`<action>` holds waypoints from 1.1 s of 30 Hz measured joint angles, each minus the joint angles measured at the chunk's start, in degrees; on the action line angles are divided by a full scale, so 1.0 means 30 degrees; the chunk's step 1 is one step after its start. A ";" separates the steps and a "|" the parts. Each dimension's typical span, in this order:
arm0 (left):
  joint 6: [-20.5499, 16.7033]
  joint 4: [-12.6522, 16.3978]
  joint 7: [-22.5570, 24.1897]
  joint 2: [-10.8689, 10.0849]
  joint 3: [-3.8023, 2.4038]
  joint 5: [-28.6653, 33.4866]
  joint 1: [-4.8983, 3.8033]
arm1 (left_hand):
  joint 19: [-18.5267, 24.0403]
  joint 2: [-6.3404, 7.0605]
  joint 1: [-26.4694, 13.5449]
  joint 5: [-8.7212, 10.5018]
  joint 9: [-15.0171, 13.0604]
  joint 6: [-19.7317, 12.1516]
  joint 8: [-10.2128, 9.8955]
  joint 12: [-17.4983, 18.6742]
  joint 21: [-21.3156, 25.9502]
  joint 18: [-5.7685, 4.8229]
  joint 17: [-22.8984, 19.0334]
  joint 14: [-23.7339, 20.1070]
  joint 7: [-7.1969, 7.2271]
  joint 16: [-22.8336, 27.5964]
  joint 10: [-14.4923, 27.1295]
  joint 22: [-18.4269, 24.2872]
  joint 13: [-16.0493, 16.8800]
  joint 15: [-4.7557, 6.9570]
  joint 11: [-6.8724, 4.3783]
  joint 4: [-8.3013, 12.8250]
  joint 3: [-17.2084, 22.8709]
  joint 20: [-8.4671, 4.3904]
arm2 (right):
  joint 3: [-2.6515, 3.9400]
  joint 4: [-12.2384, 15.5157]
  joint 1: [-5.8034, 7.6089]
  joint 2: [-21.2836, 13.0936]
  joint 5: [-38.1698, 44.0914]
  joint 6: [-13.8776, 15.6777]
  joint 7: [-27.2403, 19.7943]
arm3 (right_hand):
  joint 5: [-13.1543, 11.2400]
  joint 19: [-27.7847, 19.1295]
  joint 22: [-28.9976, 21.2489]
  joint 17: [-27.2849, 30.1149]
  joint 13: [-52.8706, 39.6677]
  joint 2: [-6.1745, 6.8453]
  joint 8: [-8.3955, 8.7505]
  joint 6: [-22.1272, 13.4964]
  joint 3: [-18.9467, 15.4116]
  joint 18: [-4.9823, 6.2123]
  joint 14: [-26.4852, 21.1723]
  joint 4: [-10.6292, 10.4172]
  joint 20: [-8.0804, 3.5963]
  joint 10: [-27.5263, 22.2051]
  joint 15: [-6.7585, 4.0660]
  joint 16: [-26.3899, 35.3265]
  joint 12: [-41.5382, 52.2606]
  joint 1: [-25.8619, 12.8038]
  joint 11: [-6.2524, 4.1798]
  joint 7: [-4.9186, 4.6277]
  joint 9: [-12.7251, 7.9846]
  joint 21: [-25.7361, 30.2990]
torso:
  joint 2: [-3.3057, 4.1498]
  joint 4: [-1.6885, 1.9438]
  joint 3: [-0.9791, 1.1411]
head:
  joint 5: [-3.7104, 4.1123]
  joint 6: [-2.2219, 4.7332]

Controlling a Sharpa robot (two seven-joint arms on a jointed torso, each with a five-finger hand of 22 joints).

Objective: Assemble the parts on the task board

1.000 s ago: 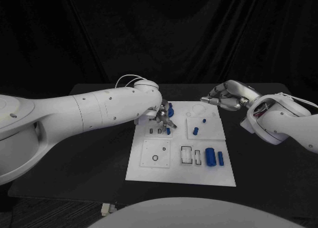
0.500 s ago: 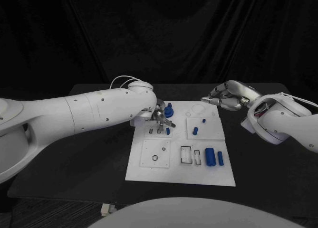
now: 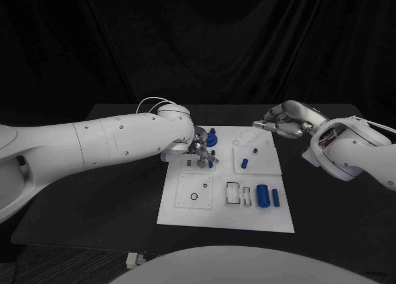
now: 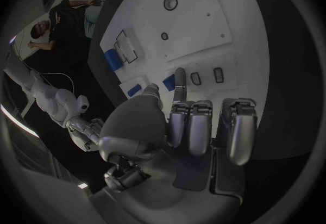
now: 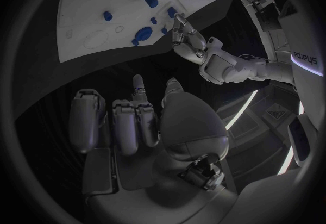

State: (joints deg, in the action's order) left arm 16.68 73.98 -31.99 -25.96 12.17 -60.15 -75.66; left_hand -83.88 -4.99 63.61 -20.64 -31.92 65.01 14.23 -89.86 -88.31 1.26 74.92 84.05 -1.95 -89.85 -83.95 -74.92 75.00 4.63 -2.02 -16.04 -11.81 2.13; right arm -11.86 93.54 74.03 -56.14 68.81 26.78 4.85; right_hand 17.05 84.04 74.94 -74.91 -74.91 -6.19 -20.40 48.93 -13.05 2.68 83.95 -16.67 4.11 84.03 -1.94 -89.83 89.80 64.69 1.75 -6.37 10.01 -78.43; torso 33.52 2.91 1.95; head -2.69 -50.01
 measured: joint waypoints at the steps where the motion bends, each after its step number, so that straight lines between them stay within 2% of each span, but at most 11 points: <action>1: 0.0000 0.0039 -0.0023 -0.0011 0.0000 0.0000 -0.0001 | 0.0000 -0.0044 0.0044 -0.0057 -0.0026 0.0001 0.0064 0.0000 0.0000 0.0001 0.0000 0.0000 0.0001 0.0000 0.0000 0.0000 0.0000 0.0000 0.0000 -0.0024 0.0024 0.0000 | 0.0000 -0.0003 -0.0001 0.0003 0.0000 -0.0001 0.0000 | 0.0000 0.0000 0.0000 0.0000 0.0000 0.0000 0.0000 0.0000 0.0000 0.0000 0.0000 0.0000 0.0000 0.0000 0.0000 0.0000 0.0000 0.0000 0.0000 0.0000 0.0000 0.0000 | 0.0000 0.0000 0.0000 | -0.0009 0.0000; 10: 0.0017 0.0184 -0.0416 -0.0037 0.0003 0.0000 -0.0004 | -0.0067 -0.0004 0.0306 -0.0319 -0.0248 0.0169 0.0210 0.0001 0.0001 -0.0001 -0.0001 -0.0007 0.0170 0.0000 -0.0050 0.0001 -0.0001 0.0005 -0.0086 -0.0054 0.0160 -0.0066 | 0.0000 -0.0033 -0.0009 0.0016 0.0000 -0.0022 0.0000 | 0.0000 0.0000 -0.0003 0.0000 0.0000 0.0000 0.0000 0.0000 0.0000 -0.0001 0.0000 0.0000 0.0000 0.0000 0.0000 0.0000 0.0000 0.0000 0.0000 0.0000 0.0017 0.0000 | -0.0011 0.0002 0.0004 | -0.0033 0.0000; 24: 0.0018 -0.0448 -0.0891 0.0513 0.0003 0.0000 -0.0004 | 0.0001 -0.0162 0.0464 -0.0361 -0.0416 0.0237 0.0288 0.0001 0.0004 0.0001 -0.0003 0.0001 0.0238 0.0000 -0.0014 0.0002 -0.0003 0.0135 -0.0121 -0.0054 0.0264 -0.0133 | 0.0000 -0.0081 -0.0016 0.0064 0.0000 -0.0082 0.0000 | -0.0001 0.0000 -0.0005 0.0001 0.0001 0.0000 0.0000 -0.0001 0.0001 0.0000 0.0000 0.0000 0.0000 0.0000 0.0000 0.0000 0.0000 -0.0001 0.0000 0.0000 0.0018 0.0000 | -0.0016 -0.0007 0.0020 | -0.0157 0.0000; 25: 0.0018 -0.0505 -0.0915 0.0560 0.0003 0.0000 -0.0004 | -0.0038 -0.0162 0.0464 -0.0131 -0.0468 0.0237 0.0288 0.0001 0.0004 0.0000 -0.0003 0.0001 0.0238 0.0000 -0.0014 0.0003 -0.0003 0.0135 -0.0121 -0.0084 0.0294 -0.0172 | 0.0000 -0.0081 -0.0016 0.0066 0.0000 -0.0087 0.0000 | 0.0000 -0.0001 -0.0005 0.0001 0.0001 0.0001 0.0001 0.0000 0.0001 -0.0001 0.0000 0.0000 0.0000 0.0000 0.0000 0.0000 0.0000 -0.0001 0.0000 -0.0001 0.0017 0.0000 | -0.0015 -0.0009 0.0016 | -0.0159 0.0000; 27: 0.0018 -0.0601 -0.0945 0.0644 0.0003 -0.0001 -0.0004 | -0.0071 -0.0162 0.0464 0.0804 -0.0586 0.0236 0.0288 0.0001 0.0005 0.0000 -0.0003 0.0000 0.0238 0.0000 -0.0014 0.0003 -0.0003 0.0134 -0.0120 -0.0107 0.0316 -0.0204 | 0.0000 -0.0082 -0.0016 0.0066 -0.0001 -0.0094 0.0000 | 0.0000 0.0000 -0.0006 0.0001 0.0001 0.0000 0.0000 0.0000 -0.0030 -0.0001 0.0000 -0.0032 0.0000 0.0000 0.0000 0.0000 0.0000 -0.0001 -0.0001 0.0000 0.0017 0.0000 | -0.0004 -0.0009 0.0013 | -0.0161 0.0000; 28: 0.0018 -0.0652 -0.0959 0.0689 0.0003 -0.0001 -0.0004 | -0.0070 -0.0162 0.0464 0.0979 -0.0615 0.0237 0.0288 0.0001 0.0005 0.0000 -0.0003 0.0001 0.0238 0.0000 -0.0015 0.0003 -0.0003 0.0135 -0.0120 -0.0107 0.0316 -0.0205 | 0.0000 -0.0082 -0.0016 0.0066 -0.0001 -0.0099 0.0000 | -0.0001 0.0000 -0.0006 0.0001 0.0001 0.0000 0.0000 -0.0001 -0.0051 0.0000 0.0000 -0.0051 0.0000 0.0000 0.0000 0.0000 0.0000 -0.0001 0.0000 0.0000 0.0017 -0.0001 | 0.0000 -0.0009 0.0007 | -0.0161 0.0000; 33: 0.0020 -0.0855 -0.1013 0.0829 0.0003 -0.0001 -0.0004 | -0.0070 -0.0157 0.0459 0.1026 -0.0617 0.0237 0.0288 0.0001 0.0007 0.0000 -0.0004 0.0000 0.0238 0.0000 -0.0015 0.0003 -0.0004 0.0134 -0.0119 -0.0107 0.0316 -0.0204 | 0.0000 -0.0082 -0.0017 0.0055 -0.0001 -0.0117 0.0000 | -0.0001 0.0000 -0.0007 0.0001 -0.0014 0.0000 0.0000 0.0000 -0.0050 0.0000 0.0000 -0.0052 0.0000 0.0000 0.0000 0.0000 0.0000 -0.0001 0.0000 0.0000 0.0016 -0.0001 | 0.0007 -0.0009 0.0004 | -0.0163 0.0000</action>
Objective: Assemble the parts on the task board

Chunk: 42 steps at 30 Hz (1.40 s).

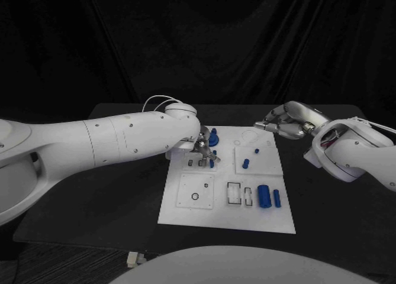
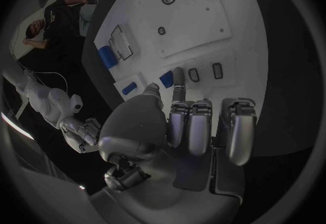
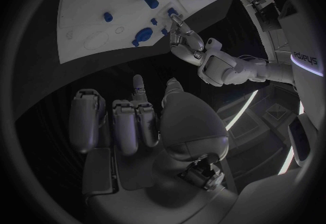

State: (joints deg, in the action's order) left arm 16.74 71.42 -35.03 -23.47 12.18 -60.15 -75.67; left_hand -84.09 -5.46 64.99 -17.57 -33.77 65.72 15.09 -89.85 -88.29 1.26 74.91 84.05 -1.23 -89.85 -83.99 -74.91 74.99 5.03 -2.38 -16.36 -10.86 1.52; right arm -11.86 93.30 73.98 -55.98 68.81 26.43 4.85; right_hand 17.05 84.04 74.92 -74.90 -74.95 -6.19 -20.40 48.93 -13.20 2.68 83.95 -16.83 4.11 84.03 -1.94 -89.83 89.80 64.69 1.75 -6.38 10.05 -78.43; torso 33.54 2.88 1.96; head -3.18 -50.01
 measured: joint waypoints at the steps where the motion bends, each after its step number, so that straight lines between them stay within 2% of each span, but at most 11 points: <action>1: 0.0002 -0.0046 -0.0011 0.0025 0.0000 0.0000 0.0000 | 0.0000 0.0000 0.0000 0.0000 0.0000 -0.0001 0.0000 0.0000 0.0000 0.0000 0.0001 0.0000 0.0000 0.0000 0.0000 0.0000 0.0000 0.0000 0.0000 0.0000 0.0000 0.0000 | 0.0000 0.0000 0.0000 -0.0001 0.0000 -0.0003 0.0000 | 0.0000 0.0000 0.0000 0.0000 0.0000 0.0000 0.0000 0.0000 0.0000 0.0000 0.0000 0.0000 0.0000 0.0000 0.0000 0.0000 0.0000 0.0000 0.0000 0.0000 0.0000 0.0000 | 0.0000 0.0000 -0.0002 | 0.0000 0.0000; 13: 0.0136 -0.0568 -0.0120 0.0344 0.0000 0.0000 0.0001 | 0.0000 -0.0085 0.0084 0.0276 -0.0104 -0.0001 0.0000 0.0000 0.0002 0.0000 0.0000 -0.0001 0.0000 0.0000 -0.0002 0.0000 -0.0001 -0.0001 0.0004 0.0000 -0.0001 0.0001 | 0.0000 0.0000 -0.0001 0.0008 0.0000 -0.0039 0.0000 | 0.0079 0.0000 -0.0003 0.0000 0.0003 0.0000 0.0000 0.0000 0.0000 -0.0001 0.0000 0.0000 0.0000 0.0000 0.0000 0.0000 0.0000 0.0000 0.0000 0.0000 0.0021 0.0091 | 0.0000 0.0000 -0.0011 | 0.0037 0.0000; 17: 0.0203 -0.0711 -0.0132 0.0441 0.0000 0.0000 0.0003 | 0.0007 -0.0141 0.0323 0.0276 -0.0201 0.0071 -0.0001 0.0000 0.0002 0.0000 -0.0001 -0.0042 0.0071 0.0000 -0.0011 0.0000 -0.0001 0.0039 -0.0127 0.0180 0.0179 -0.0005 | 0.0000 0.0000 -0.0001 0.0009 0.0000 -0.0054 0.0001 | 0.0078 0.0000 -0.0004 0.0000 0.0004 0.0000 0.0000 0.0000 0.0001 0.0000 0.0000 0.0000 0.0000 0.0000 0.0000 0.0000 0.0000 0.0000 0.0001 0.0000 0.0020 0.0091 | 0.0002 0.0000 -0.0009 | 0.0024 0.0000; 19: 0.0252 -0.0758 -0.0138 0.0473 0.0000 0.0000 0.0004 | 0.0071 -0.0119 0.0635 0.0513 -0.0277 0.0079 0.0077 0.0001 0.0002 -0.0001 -0.0001 -0.0070 0.0080 0.0000 -0.0011 0.0001 -0.0001 0.0070 -0.0127 0.0321 0.0320 -0.0069 | 0.0000 0.0000 -0.0001 0.0009 0.0000 -0.0062 0.0001 | 0.0078 0.0000 -0.0004 0.0000 0.0004 0.0000 0.0000 0.0000 -0.0052 -0.0001 0.0000 0.0053 0.0000 0.0000 0.0000 0.0000 0.0000 0.0000 0.0000 0.0000 0.0020 0.0091 | 0.0009 0.0000 -0.0011 | 0.0024 0.0000; 22: 0.0337 -0.0801 -0.0142 0.0497 0.0000 0.0000 0.0006 | 0.0038 -0.0148 0.0804 0.1414 -0.0383 0.0139 0.0077 0.0001 0.0003 -0.0001 0.0000 -0.0004 0.0140 0.0000 -0.0012 0.0001 -0.0001 0.0136 -0.0127 0.0423 0.0422 -0.0101 | 0.0000 0.0000 -0.0002 0.0005 0.0000 -0.0073 0.0001 | 0.0078 0.0000 -0.0004 0.0000 0.0005 0.0000 0.0000 0.0000 -0.0052 0.0000 0.0000 0.0053 0.0000 0.0000 0.0000 0.0000 0.0000 0.0000 0.0000 0.0000 0.0019 0.0090 | 0.0013 0.0000 -0.0009 | 0.0042 0.0000; 24: 0.0376 -0.0826 -0.0143 0.0507 0.0000 0.0000 0.0007 | 0.0002 -0.0148 0.0804 0.1633 -0.0408 0.0139 0.0076 0.0000 0.0003 -0.0002 -0.0001 -0.0004 0.0140 0.0000 -0.0011 0.0001 -0.0001 0.0136 -0.0127 0.0423 0.0423 -0.0138 | 0.0000 -0.0001 -0.0002 -0.0002 -0.0001 -0.0077 0.0001 | 0.0078 0.0000 -0.0005 0.0000 0.0005 0.0000 0.0000 -0.0001 -0.0052 -0.0001 0.0000 0.0052 0.0000 0.0000 0.0000 0.0000 0.0000 0.0000 0.0000 0.0000 0.0019 0.0090 | 0.0011 0.0000 -0.0011 | 0.0046 0.0000; 42: 0.0666 -0.1010 -0.0140 0.0725 0.0000 -0.0001 0.0027 | 0.0002 -0.0148 0.0804 0.1660 -0.0425 0.0139 0.0074 0.0001 0.0003 -0.0002 -0.0002 -0.0003 0.0140 0.0000 -0.0011 0.0002 -0.0002 0.0134 -0.0124 0.0423 0.0421 -0.0137 | 0.0000 -0.0020 -0.0003 -0.0009 -0.0001 -0.0110 -0.0001 | 0.0076 0.0000 0.0009 0.0000 0.0008 0.0000 0.0000 0.0068 -0.0051 0.0000 0.0000 0.0053 -0.0001 0.0000 0.0000 0.0000 0.0000 0.0000 0.0000 0.0068 0.0042 0.0203 | -0.0004 0.0000 -0.0004 | 0.0075 0.0000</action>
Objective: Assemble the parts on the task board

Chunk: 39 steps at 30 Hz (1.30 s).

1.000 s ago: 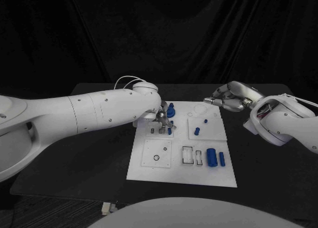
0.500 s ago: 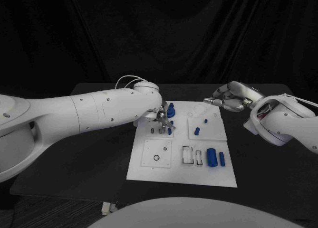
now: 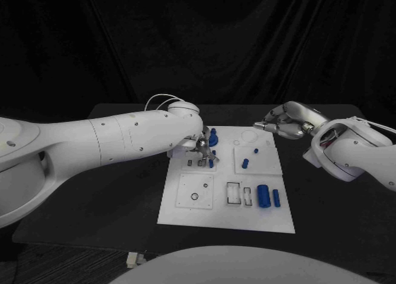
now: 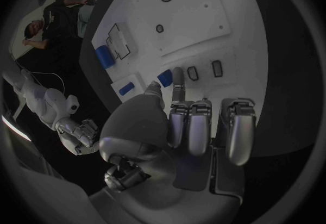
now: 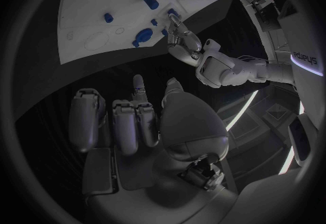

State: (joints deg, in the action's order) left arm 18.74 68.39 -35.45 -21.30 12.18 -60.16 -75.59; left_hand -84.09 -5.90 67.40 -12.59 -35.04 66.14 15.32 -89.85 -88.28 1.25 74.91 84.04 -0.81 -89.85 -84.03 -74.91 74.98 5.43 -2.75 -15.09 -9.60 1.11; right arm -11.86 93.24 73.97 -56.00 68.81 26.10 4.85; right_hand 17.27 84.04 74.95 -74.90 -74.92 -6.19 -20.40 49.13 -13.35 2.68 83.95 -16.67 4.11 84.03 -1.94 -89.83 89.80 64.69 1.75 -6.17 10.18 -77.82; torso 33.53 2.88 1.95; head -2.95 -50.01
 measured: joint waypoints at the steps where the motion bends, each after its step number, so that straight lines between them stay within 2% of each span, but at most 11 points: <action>1: 0.0007 -0.0014 0.0001 0.0009 0.0000 0.0000 0.0000 | 0.0000 0.0000 0.0000 0.0000 -0.0001 0.0000 0.0000 0.0000 0.0000 0.0001 0.0000 0.0000 0.0000 0.0000 0.0000 0.0000 0.0000 0.0000 0.0000 0.0000 0.0000 0.0000 | 0.0000 0.0000 0.0000 -0.0004 0.0000 -0.0002 0.0000 | 0.0000 0.0000 0.0000 0.0000 0.0000 0.0000 0.0000 0.0000 0.0000 0.0002 0.0000 0.0000 0.0000 0.0000 0.0000 0.0000 0.0000 0.0000 0.0000 0.0000 0.0000 0.0000 | 0.0000 0.0000 0.0002 | 0.0004 0.0000; 7: 0.0072 -0.0082 0.0006 0.0072 0.0001 0.0000 0.0006 | 0.0000 0.0000 0.0000 0.0000 0.0000 0.0000 0.0000 -0.0001 0.0000 0.0002 0.0000 0.0000 0.0000 0.0000 0.0001 0.0000 0.0001 -0.0001 0.0002 -0.0023 0.0083 0.0001 | 0.0000 -0.0002 0.0000 -0.0007 0.0000 -0.0012 -0.0001 | 0.0000 0.0000 -0.0002 0.0000 0.0001 0.0000 0.0000 0.0000 0.0000 0.0000 0.0000 0.0000 0.0000 -0.0001 0.0000 0.0000 0.0000 0.0000 0.0000 0.0000 -0.0002 0.0000 | -0.0002 0.0000 0.0000 | 0.0033 0.0000; 11: 0.0133 -0.0111 0.0006 0.0125 0.0002 0.0000 0.0009 | -0.0001 0.0000 -0.0001 -0.0411 -0.0062 0.0000 -0.0001 0.0000 0.0000 0.0001 0.0000 0.0000 0.0000 0.0000 0.0001 0.0000 0.0000 -0.0001 0.0002 -0.0080 0.0186 0.0001 | 0.0000 -0.0006 0.0000 -0.0006 0.0000 -0.0021 -0.0001 | -0.0001 0.0000 -0.0002 0.0000 0.0002 0.0000 0.0000 0.0000 0.0000 0.0000 0.0000 0.0000 0.0001 0.0000 0.0000 0.0000 0.0000 -0.0001 0.0000 0.0000 -0.0002 0.0000 | -0.0002 0.0000 0.0000 | 0.0035 0.0000; 13: 0.0158 -0.0126 0.0005 0.0151 0.0002 0.0000 0.0012 | 0.0000 -0.0021 0.0135 -0.0950 -0.0106 0.0000 -0.0001 0.0000 0.0000 0.0001 0.0000 0.0000 -0.0001 0.0000 0.0001 0.0000 0.0000 -0.0001 0.0002 0.0001 0.0370 0.0001 | 0.0000 -0.0006 0.0000 -0.0006 0.0000 -0.0025 -0.0001 | -0.0001 0.0000 -0.0003 0.0000 0.0002 0.0000 0.0000 0.0000 0.0000 0.0000 0.0000 0.0000 0.0000 0.0000 0.0000 0.0000 0.0000 -0.0001 0.0000 0.0000 -0.0003 0.0000 | -0.0002 0.0000 0.0002 | 0.0015 0.0000; 23: 0.0285 -0.0247 -0.0002 0.0275 0.0002 0.0000 0.0034 | 0.0000 0.0100 0.0251 -0.1168 -0.0126 0.0000 -0.0002 0.0000 0.0001 0.0000 -0.0001 0.0000 0.0000 0.0000 0.0001 0.0001 0.0000 -0.0002 0.0003 0.0106 0.0475 0.0002 | 0.0000 -0.0007 -0.0001 -0.0007 0.0000 -0.0052 -0.0001 | -0.0001 0.0000 -0.0005 0.0000 0.0004 0.0000 -0.0079 0.0000 0.0001 0.0000 0.0000 0.0000 0.0001 0.0000 0.0000 0.0000 0.0000 0.0000 -0.0001 0.0000 0.0016 0.0000 | -0.0002 0.0000 0.0002 | 0.0016 0.0000; 28: 0.0329 -0.0326 -0.0002 0.0367 0.0002 0.0000 0.0048 | 0.0000 0.0074 0.0429 -0.1609 -0.0160 -0.0001 -0.0122 0.0000 0.0078 0.0001 -0.0002 0.0000 -0.0001 0.0000 0.0000 0.0001 0.0000 -0.0002 0.0003 0.0159 0.0687 0.0002 | 0.0000 -0.0007 -0.0001 -0.0010 0.0000 -0.0064 -0.0001 | -0.0002 0.0000 -0.0006 0.0000 0.0004 0.0000 -0.0079 0.0000 0.0001 -0.0001 0.0000 0.0000 0.0001 -0.0001 -0.0001 0.0000 0.0000 0.0000 0.0000 0.0000 0.0018 0.0000 | -0.0005 0.0000 0.0004 | 0.0031 0.0000; 31: 0.0358 -0.0374 -0.0002 0.0408 0.0001 -0.0001 0.0057 | 0.0000 0.0205 0.0655 -0.2168 -0.0188 -0.0001 -0.0213 0.0000 0.0078 0.0001 -0.0001 0.0000 -0.0001 0.0000 0.0000 0.0001 0.0000 -0.0003 0.0003 0.0310 0.0955 0.0002 | 0.0000 -0.0006 -0.0001 -0.0015 0.0000 -0.0071 -0.0001 | -0.0002 0.0000 -0.0007 0.0000 0.0004 0.0000 -0.0078 0.0000 0.0001 0.0000 0.0000 0.0000 0.0000 0.0000 0.0000 0.0000 0.0000 0.0000 0.0000 0.0000 0.0018 0.0000 | -0.0005 0.0000 0.0004 | 0.0035 0.0000; 39: 0.0382 -0.0447 -0.0001 0.0469 0.0001 -0.0001 0.0106 | 0.0000 0.0331 0.0885 -0.2421 -0.0187 -0.0071 -0.0353 -0.0001 0.0078 0.0001 -0.0001 0.0000 0.0069 0.0000 0.0051 0.0001 -0.0001 -0.0004 -0.0043 0.0446 0.1186 0.0003 | 0.0000 -0.0007 -0.0001 -0.0018 0.0000 -0.0090 -0.0001 | -0.0002 0.0000 -0.0008 0.0000 0.0005 0.0000 -0.0078 0.0000 0.0001 0.0000 0.0000 0.0000 0.0000 0.0000 0.0000 0.0000 0.0000 0.0000 0.0000 0.0000 0.0034 0.0000 | -0.0004 0.0002 0.0004 | 0.0002 0.0000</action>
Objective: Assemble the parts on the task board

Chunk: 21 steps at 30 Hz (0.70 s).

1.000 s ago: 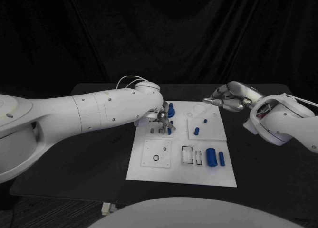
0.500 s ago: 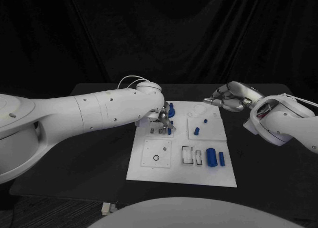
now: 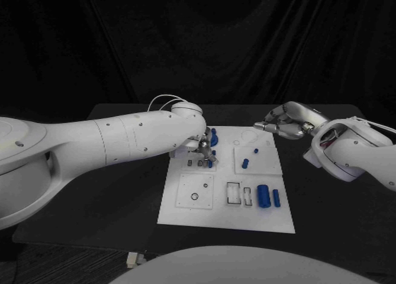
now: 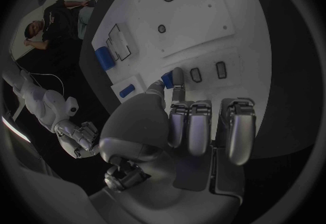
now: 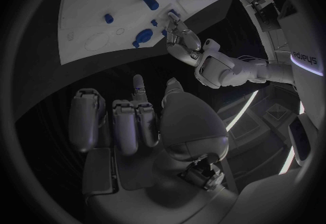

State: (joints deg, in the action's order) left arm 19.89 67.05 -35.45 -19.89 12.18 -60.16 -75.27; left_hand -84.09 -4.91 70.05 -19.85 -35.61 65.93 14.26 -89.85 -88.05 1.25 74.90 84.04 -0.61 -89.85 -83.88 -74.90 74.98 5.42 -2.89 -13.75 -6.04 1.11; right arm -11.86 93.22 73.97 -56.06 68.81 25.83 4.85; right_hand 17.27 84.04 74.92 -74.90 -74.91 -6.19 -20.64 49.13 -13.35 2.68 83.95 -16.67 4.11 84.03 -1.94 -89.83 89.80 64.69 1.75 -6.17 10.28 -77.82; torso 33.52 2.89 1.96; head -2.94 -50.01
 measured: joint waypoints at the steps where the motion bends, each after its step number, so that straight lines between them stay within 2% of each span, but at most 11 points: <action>1: 0.0002 -0.0008 0.0000 0.0009 0.0000 0.0000 0.0007 | 0.0000 -0.0014 0.0054 0.0000 0.0000 0.0000 -0.0001 0.0000 0.0000 0.0000 0.0000 0.0000 0.0000 0.0000 0.0000 0.0000 0.0001 0.0000 0.0000 0.0056 0.0055 0.0000 | 0.0000 -0.0004 0.0000 0.0002 0.0000 -0.0003 0.0000 | 0.0000 0.0000 -0.0001 0.0000 0.0000 0.0000 0.0000 0.0000 0.0000 0.0000 0.0000 0.0000 0.0000 0.0000 0.0000 0.0000 0.0000 -0.0001 0.0000 0.0000 0.0000 0.0000 | 0.0000 0.0000 0.0000 | -0.0004 0.0000; 12: 0.0023 -0.0117 -0.0001 0.0068 -0.0007 0.0000 0.0064 | 0.0000 0.0067 0.0475 -0.0248 0.0002 0.0001 -0.0093 -0.0001 0.0000 0.0000 -0.0001 0.0000 -0.0001 0.0000 -0.0011 0.0000 0.0005 0.0000 -0.0007 0.0318 0.0422 0.0000 | 0.0000 -0.0062 0.0000 0.0025 0.0000 -0.0038 -0.0002 | 0.0074 0.0000 -0.0003 0.0000 0.0001 0.0001 0.0000 0.0000 -0.0106 0.0000 -0.0001 0.0000 0.0000 0.0000 0.0000 0.0000 0.0000 -0.0001 0.0000 0.0000 0.0003 0.0093 | 0.0004 0.0000 0.0000 | -0.0062 0.0000; 14: 0.0016 -0.0124 -0.0001 0.0072 -0.0011 0.0001 0.0082 | 0.0000 0.0149 0.0716 -0.0473 0.0003 0.0000 -0.0169 -0.0002 0.0000 -0.0001 0.0005 0.0000 -0.0005 0.0000 -0.0012 0.0000 0.0008 0.0000 -0.0006 0.0534 0.0639 0.0001 | 0.0000 -0.0069 0.0000 0.0027 0.0000 -0.0048 -0.0002 | 0.0074 0.0000 -0.0003 0.0000 0.0001 0.0000 0.0000 0.0000 -0.0106 -0.0001 0.0000 0.0000 0.0000 0.0000 0.0000 0.0000 0.0000 -0.0001 0.0000 0.0000 0.0026 0.0093 | 0.0000 0.0000 0.0000 | -0.0070 0.0000; 21: -0.0010 -0.0111 -0.0001 0.0075 -0.0024 0.0001 0.0089 | 0.0071 0.0343 0.1154 -0.0465 0.0004 -0.0032 -0.0316 -0.0001 0.0000 -0.0002 0.0015 -0.0070 -0.0041 0.0000 -0.0021 0.0001 0.0008 0.0064 0.0005 0.0956 0.1327 -0.0070 | 0.0001 -0.0076 0.0000 0.0023 0.0000 -0.0070 -0.0002 | 0.0074 -0.0068 -0.0004 0.0000 0.0002 -0.0006 -0.0070 0.0134 -0.0106 -0.0001 0.0000 0.0000 0.0068 0.0000 0.0000 0.0000 0.0000 0.0006 0.0000 0.0002 0.0057 0.0297 | -0.0004 0.0002 -0.0002 | -0.0110 0.0000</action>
State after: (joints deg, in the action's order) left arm 19.86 66.71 -35.45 -19.67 12.11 -60.15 -75.01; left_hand -83.87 -3.88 73.52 -21.25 -35.59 65.83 13.31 -89.86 -88.05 1.25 74.95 83.83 -0.73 -89.85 -83.94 -74.90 75.00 5.61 -2.87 -10.88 -2.06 0.90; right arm -11.85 92.99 73.96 -55.99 68.80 25.62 4.84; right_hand 17.49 83.84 74.91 -74.90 -74.90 -6.21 -20.85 49.53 -13.67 2.68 83.95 -16.67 4.32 84.03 -1.94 -89.83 89.80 64.70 1.75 -6.17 10.46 -76.93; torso 33.51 2.89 1.96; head -3.27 -50.01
